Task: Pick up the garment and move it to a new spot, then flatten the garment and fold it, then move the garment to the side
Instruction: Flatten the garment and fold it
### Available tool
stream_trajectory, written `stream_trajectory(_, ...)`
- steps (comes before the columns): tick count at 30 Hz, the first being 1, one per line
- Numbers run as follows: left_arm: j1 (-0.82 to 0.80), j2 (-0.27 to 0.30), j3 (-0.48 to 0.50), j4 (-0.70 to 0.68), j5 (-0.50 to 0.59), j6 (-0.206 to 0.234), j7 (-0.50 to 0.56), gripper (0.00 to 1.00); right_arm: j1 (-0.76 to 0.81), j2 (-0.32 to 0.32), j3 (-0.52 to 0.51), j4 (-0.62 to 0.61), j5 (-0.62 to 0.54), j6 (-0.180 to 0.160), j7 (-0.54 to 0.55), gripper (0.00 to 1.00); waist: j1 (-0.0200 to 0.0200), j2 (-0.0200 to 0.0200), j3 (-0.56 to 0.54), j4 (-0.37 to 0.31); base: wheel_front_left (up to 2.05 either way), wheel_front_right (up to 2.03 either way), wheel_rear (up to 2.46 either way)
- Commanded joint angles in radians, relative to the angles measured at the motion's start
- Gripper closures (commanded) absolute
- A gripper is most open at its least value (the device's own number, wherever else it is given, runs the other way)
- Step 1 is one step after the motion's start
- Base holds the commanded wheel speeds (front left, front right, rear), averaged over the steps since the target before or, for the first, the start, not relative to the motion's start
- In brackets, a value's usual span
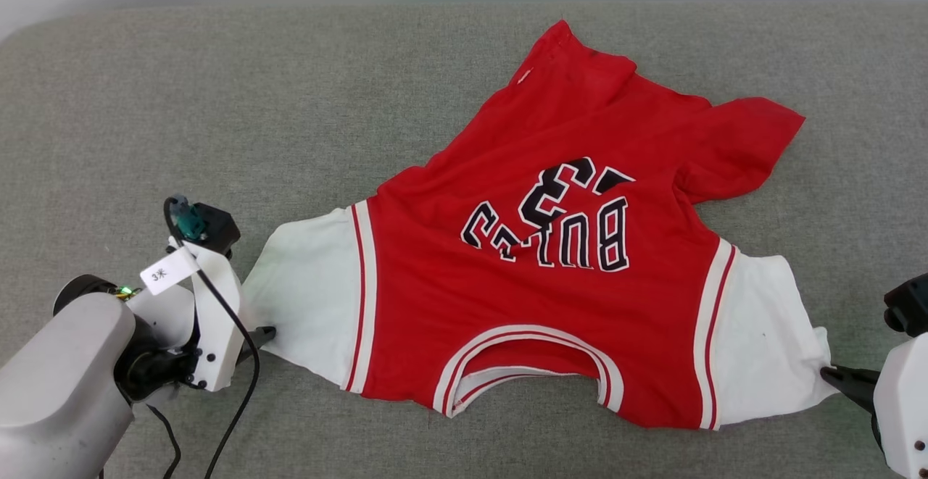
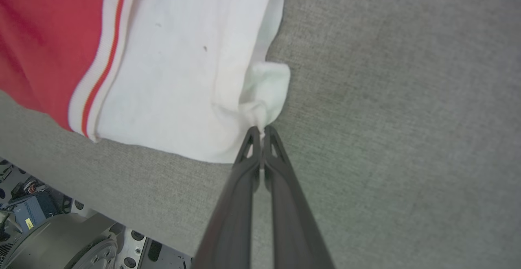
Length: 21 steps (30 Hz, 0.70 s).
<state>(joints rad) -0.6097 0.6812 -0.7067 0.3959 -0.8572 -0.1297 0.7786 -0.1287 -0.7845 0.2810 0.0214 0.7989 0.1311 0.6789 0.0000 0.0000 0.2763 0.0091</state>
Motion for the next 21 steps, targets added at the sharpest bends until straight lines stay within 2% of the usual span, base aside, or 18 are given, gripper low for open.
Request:
stream_trajectory(1,0.032,-0.026,-0.051,0.039,-0.015,0.001,0.005,0.0,-0.016,0.006,0.007,0.003,-0.008,-0.001,0.002,1.0,0.0,0.0,0.009,-0.003,0.0,0.0,0.0)
stream_trajectory(2,0.039,-0.024,-0.073,0.046,-0.019,0.001,0.016,0.06,-0.019,0.007,0.01,0.004,-0.008,-0.001,0.001,1.0,0.0,0.0,0.01,-0.003,0.0,0.0,0.0)
stream_trajectory(3,0.044,-0.021,-0.094,0.046,-0.024,0.001,0.018,0.62,-0.02,0.007,0.011,0.006,-0.008,-0.001,0.0,1.0,0.0,0.0,0.011,-0.003,0.0,0.0,0.0)
stream_trajectory(4,0.044,-0.018,-0.11,0.044,-0.032,0.001,0.015,1.0,-0.023,0.009,0.014,0.007,-0.007,-0.001,-0.002,1.0,0.0,0.0,0.011,-0.002,0.0,0.0,0.0)
stream_trajectory(10,0.01,0.007,-0.125,0.012,-0.082,0.0,-0.084,1.0,-0.038,0.014,0.019,0.008,-0.002,-0.001,-0.044,1.0,0.0,0.0,-0.032,0.007,0.0,0.0,0.0)
stream_trajectory(14,0.0,0.04,-0.096,-0.032,-0.123,0.0,-0.185,1.0,-0.031,0.018,0.007,-0.004,0.009,-0.001,-0.085,1.0,0.0,0.0,-0.083,0.015,0.0,0.0,0.0)
stream_trajectory(21,0.018,0.095,-0.051,-0.149,-0.158,0.0,-0.3,1.0,-0.029,0.025,-0.046,-0.062,0.034,-0.001,-0.169,1.0,0.0,0.0,-0.165,0.025,0.0,0.0,0.0)
